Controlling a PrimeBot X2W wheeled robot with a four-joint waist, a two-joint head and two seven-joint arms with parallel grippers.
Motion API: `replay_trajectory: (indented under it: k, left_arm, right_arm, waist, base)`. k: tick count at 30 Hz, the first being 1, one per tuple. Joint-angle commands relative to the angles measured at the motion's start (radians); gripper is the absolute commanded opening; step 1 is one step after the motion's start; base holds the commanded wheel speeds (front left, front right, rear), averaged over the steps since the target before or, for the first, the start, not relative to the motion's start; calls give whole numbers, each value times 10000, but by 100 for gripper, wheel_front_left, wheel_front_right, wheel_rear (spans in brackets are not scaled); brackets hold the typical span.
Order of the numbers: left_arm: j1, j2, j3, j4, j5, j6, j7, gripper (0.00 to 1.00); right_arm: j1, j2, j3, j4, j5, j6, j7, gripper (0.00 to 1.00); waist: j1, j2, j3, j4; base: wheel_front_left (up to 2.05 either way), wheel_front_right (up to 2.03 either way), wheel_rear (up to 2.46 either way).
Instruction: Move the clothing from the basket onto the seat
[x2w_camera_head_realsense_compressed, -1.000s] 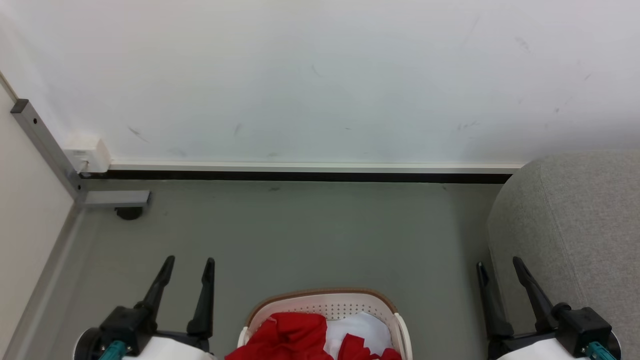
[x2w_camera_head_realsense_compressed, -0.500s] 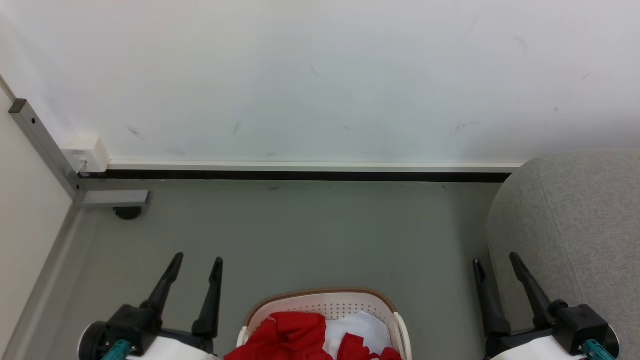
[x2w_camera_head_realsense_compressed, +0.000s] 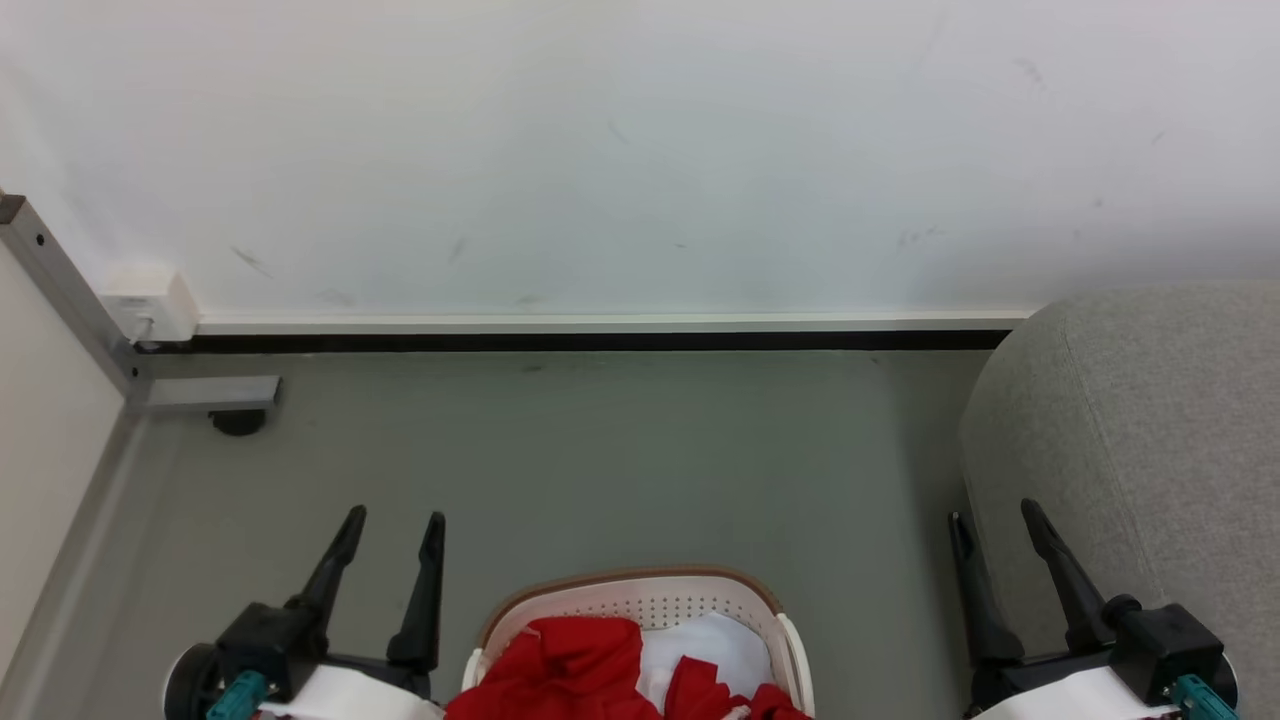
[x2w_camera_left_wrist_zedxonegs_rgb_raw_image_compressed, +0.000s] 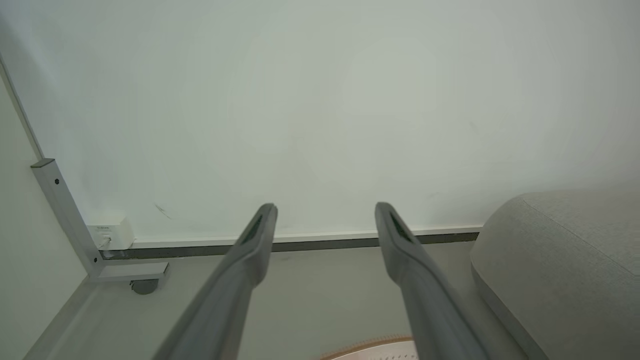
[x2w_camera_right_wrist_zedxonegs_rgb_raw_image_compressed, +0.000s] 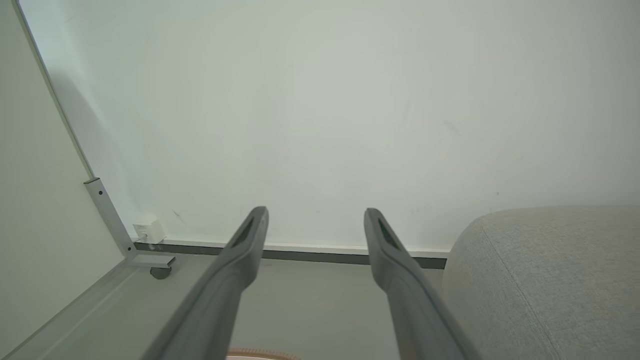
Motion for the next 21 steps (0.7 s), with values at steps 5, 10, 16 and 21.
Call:
replay_trajectory:
  k: [5,10,16,21]
  left_arm:
    - [-376,217,87,231,124,15,-8,100]
    - [-656,317,102,406,227,15,-8,100]
    - [-1212,806,-483,1116,140,15,-8,100]
    - [-1901,1536,-1352,2161,-122,14,-8,100]
  right_arm:
    - [-282,-61,-22,-264,175,-21,-2,100]
    - [-463,-61,38,-495,266,-21,-2,100]
    - [-733,-53,48,-893,483,-21,-2,100]
    - [-995,-48,50,-1190,574,-21,0,100]
  waist:
    - [0,0,600,-465]
    - [0,0,1157,-901]
    - [0,0,2084,-1516]
    - [0,0,2931,-1988]
  base:
    - [0,0,0]
    - [0,0,0]
    - [0,0,0]
    - [0,0,0]
